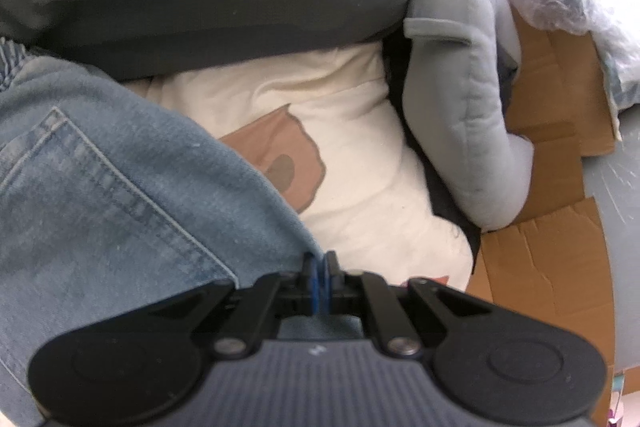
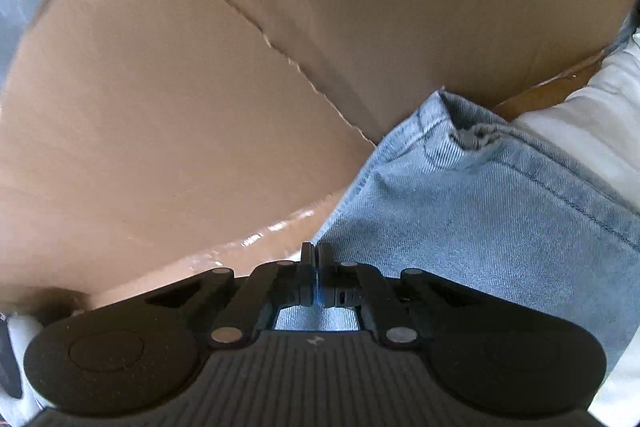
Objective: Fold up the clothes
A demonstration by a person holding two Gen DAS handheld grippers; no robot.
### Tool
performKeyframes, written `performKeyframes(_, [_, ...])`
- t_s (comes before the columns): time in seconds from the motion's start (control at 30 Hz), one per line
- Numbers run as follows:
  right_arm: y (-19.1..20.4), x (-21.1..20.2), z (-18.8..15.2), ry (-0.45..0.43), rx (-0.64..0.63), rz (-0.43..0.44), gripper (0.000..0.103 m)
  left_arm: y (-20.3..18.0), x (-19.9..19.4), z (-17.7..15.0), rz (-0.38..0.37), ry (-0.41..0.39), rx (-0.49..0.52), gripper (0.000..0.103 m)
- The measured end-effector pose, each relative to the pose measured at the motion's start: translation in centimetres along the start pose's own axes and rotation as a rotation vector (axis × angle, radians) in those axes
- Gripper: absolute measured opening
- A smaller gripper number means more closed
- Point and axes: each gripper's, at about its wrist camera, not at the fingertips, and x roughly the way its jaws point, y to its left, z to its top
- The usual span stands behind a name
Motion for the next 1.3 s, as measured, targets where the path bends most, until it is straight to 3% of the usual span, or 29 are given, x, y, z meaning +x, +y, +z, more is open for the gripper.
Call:
performKeyframes(0.43, [-0.1, 0.3, -0.5, -0.05, 0.083, 0.028, 0.0, -0.8, 0.6, 0.6, -0.012, -0.005, 0.002, 0.002])
performKeyframes(0.93, [-0.6, 4.1, -1.2, -0.066, 0.215, 0.033, 0.0, -0.6, 5.0, 0.4, 0.074, 0.024, -0.03, 0.003])
performKeyframes(1.07, [-0.7, 4.8, -1.7, -0.052, 0.166, 0.036, 0.001, -1.5, 4.9, 0.6, 0.101, 0.048, -0.007, 0.006])
performKeyframes(1.13, [-1.2, 4.5, -1.7, -0.027, 0.173, 0.09, 0.004, -1.9, 4.4, 0.7, 0.082, 0.064, 0.016, 0.016])
performKeyframes(1.2, [-1.7, 4.0, -1.9, 0.013, 0.18, 0.138, 0.022, -2.4, 3.7, 0.5, 0.054, 0.073, 0.042, 0.021])
performKeyframes(1.23, [-1.9, 3.7, -2.0, 0.032, 0.18, 0.156, 0.041, -2.7, 3.3, 0.2, 0.043, 0.077, 0.057, 0.021])
performKeyframes(1.3, [-2.1, 2.6, -2.4, 0.038, 0.155, 0.183, 0.045, -3.4, 2.8, -0.7, 0.033, 0.087, 0.095, 0.021])
